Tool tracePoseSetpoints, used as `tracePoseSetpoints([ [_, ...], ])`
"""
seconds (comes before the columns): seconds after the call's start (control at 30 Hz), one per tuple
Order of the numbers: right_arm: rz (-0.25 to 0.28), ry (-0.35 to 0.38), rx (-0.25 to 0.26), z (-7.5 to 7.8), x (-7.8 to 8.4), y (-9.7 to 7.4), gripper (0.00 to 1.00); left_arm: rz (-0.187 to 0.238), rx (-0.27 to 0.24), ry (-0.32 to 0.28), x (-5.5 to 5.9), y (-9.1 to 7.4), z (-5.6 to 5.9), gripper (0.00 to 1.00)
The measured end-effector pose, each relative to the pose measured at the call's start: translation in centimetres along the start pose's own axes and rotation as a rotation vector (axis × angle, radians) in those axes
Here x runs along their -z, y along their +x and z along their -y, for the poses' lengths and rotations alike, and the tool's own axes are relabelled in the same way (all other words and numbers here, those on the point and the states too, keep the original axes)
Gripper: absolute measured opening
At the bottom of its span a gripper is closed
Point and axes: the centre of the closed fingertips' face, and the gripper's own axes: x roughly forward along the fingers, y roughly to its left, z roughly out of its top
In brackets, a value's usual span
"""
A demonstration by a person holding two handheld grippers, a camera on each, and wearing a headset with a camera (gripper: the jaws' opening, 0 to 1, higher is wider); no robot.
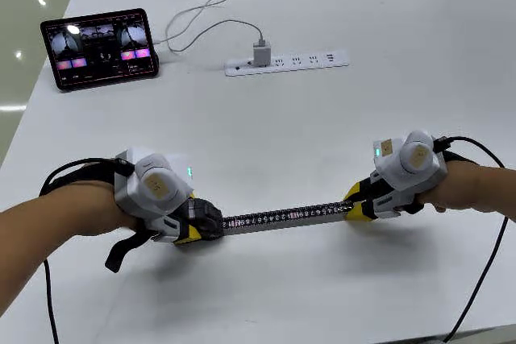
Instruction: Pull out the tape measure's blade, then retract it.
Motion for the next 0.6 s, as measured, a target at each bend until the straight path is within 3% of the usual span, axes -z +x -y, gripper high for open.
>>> tracePoseSetpoints([
  [0.6, -0.009, 0.006, 0.004, 0.41, 0.81, -0.5, 0.09, 0.001, -0.001, 0.0, 0.0, -0.01, 0.01, 0.29],
])
